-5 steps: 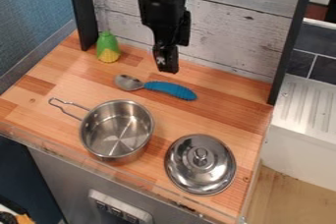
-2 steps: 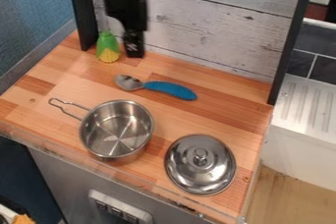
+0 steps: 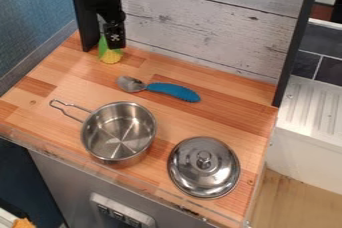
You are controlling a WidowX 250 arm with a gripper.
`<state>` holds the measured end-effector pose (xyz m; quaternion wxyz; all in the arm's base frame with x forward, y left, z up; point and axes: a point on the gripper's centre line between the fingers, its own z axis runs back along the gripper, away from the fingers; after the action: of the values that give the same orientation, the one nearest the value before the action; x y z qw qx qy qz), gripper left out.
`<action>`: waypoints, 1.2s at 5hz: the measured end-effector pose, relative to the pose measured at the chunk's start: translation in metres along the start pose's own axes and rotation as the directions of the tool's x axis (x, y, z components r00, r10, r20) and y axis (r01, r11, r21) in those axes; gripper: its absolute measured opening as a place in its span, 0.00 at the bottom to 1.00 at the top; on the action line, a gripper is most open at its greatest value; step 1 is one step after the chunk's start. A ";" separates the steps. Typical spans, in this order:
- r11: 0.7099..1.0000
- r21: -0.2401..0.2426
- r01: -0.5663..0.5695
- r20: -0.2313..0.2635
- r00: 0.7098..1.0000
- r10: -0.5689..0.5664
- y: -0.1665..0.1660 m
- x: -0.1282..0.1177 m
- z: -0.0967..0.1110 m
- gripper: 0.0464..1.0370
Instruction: Move the object beside the cover
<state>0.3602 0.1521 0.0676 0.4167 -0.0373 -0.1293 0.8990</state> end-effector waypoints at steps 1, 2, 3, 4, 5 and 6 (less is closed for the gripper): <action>0.998 0.034 -0.048 0.017 0.999 0.047 -0.010 0.006 -0.019 0.96; 0.997 0.038 -0.066 0.056 0.996 0.063 -0.019 0.011 -0.030 0.96; 0.996 0.057 -0.072 0.086 0.994 0.067 -0.018 0.014 -0.040 0.96; 0.995 0.077 -0.069 0.094 0.994 0.061 -0.016 0.013 -0.051 0.91; 0.994 0.079 -0.076 0.089 0.994 0.069 -0.016 0.012 -0.051 0.64; 0.994 0.083 -0.070 0.085 0.994 0.063 -0.010 0.013 -0.053 0.63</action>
<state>0.3679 0.1787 0.0200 0.3818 0.0135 -0.1064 0.9180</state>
